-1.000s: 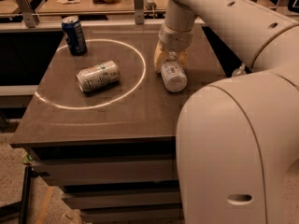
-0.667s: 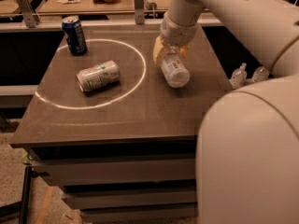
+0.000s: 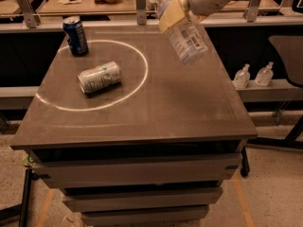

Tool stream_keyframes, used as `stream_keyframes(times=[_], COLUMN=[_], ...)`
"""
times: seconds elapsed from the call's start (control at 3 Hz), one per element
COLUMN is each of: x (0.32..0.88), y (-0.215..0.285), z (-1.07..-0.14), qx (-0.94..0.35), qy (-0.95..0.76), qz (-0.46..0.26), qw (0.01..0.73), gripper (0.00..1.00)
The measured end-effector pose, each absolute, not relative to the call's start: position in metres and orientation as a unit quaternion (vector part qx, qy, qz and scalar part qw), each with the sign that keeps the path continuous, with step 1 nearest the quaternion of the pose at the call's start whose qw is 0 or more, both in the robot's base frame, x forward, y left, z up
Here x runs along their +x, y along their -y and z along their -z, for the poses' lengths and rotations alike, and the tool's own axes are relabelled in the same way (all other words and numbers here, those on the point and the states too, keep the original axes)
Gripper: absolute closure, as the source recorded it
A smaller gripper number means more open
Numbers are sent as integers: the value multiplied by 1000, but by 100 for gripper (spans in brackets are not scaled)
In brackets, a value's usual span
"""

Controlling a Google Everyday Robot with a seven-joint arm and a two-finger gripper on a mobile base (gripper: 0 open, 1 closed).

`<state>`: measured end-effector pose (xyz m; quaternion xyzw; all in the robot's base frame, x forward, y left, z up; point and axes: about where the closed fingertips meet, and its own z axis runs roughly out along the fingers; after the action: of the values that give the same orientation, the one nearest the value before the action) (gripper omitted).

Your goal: Place blue plastic bottle upright

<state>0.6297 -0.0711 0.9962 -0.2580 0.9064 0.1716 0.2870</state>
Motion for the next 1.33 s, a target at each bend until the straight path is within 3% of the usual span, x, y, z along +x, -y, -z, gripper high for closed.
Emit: stream_keyframes(times=[1.0,1.33], x=[630,625], y=[68,61], z=[-1000,-990], qx=[-294,-300], qy=[-883,-850], qz=[-180,-233], qw=[320,365], gripper=[100,100])
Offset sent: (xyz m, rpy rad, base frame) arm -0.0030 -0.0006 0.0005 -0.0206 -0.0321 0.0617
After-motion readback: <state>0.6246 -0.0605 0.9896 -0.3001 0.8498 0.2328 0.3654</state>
